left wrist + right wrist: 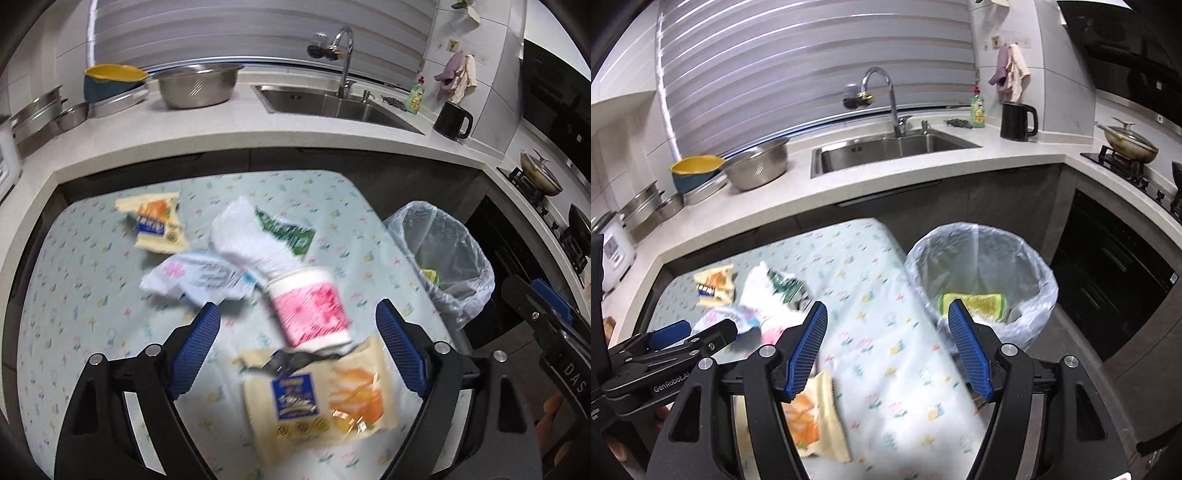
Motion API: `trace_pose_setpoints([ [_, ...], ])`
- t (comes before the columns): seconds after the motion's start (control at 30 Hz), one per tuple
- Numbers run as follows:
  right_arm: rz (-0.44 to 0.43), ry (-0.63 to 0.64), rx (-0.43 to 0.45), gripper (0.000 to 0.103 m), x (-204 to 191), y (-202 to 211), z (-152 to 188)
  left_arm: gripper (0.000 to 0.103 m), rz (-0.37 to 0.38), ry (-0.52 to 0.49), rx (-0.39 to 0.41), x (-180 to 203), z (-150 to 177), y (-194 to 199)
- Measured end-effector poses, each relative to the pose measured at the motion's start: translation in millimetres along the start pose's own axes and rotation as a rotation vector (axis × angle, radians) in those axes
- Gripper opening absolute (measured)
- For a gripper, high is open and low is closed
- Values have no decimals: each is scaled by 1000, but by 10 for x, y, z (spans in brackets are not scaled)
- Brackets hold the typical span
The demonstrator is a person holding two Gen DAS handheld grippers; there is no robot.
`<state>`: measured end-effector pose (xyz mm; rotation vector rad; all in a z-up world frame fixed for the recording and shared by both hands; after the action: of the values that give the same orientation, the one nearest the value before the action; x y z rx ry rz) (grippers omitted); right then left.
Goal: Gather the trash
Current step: 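Move both tools back over the table toward the snack bag and cup, then grasp the butter toast snack bag with the left tool while the right tool grasps the pink paper cup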
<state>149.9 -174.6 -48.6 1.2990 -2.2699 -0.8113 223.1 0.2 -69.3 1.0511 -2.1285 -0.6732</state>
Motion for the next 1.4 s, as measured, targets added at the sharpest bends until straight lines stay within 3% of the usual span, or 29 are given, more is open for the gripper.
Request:
trace_pose_setpoints([
  [0.3,-30,50,-74,67,-291,-1,479,82,-48,92,-31,-539,531,239],
  [0.43,-33,66,-94,67,-381,-14,633,82,-34,149,-46,-654,704,280],
  [0.6,-29,88,-116,67,-422,-48,787,89,-14,164,-65,-618,880,271],
  [0.9,-5,66,-121,67,-287,-72,774,88,81,185,-153,-298,1100,-109],
  [1.17,3,53,-135,67,-229,-147,783,63,132,240,-215,-279,1224,-360],
  [1.4,-7,68,-135,67,-322,-158,785,13,192,218,-234,-180,1215,-327],
])
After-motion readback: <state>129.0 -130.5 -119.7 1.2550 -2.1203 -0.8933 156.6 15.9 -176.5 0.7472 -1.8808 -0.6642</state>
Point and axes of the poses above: each gripper's, at about its wrist camera, not at the fingertips, and y roughly against the way its jaws point, x to its right, z to its underside, the point moved 10 cm from there along -y, roughly the way its jaws point, and after that the axes turned 15 degrees about z, right-handed, at the moved point
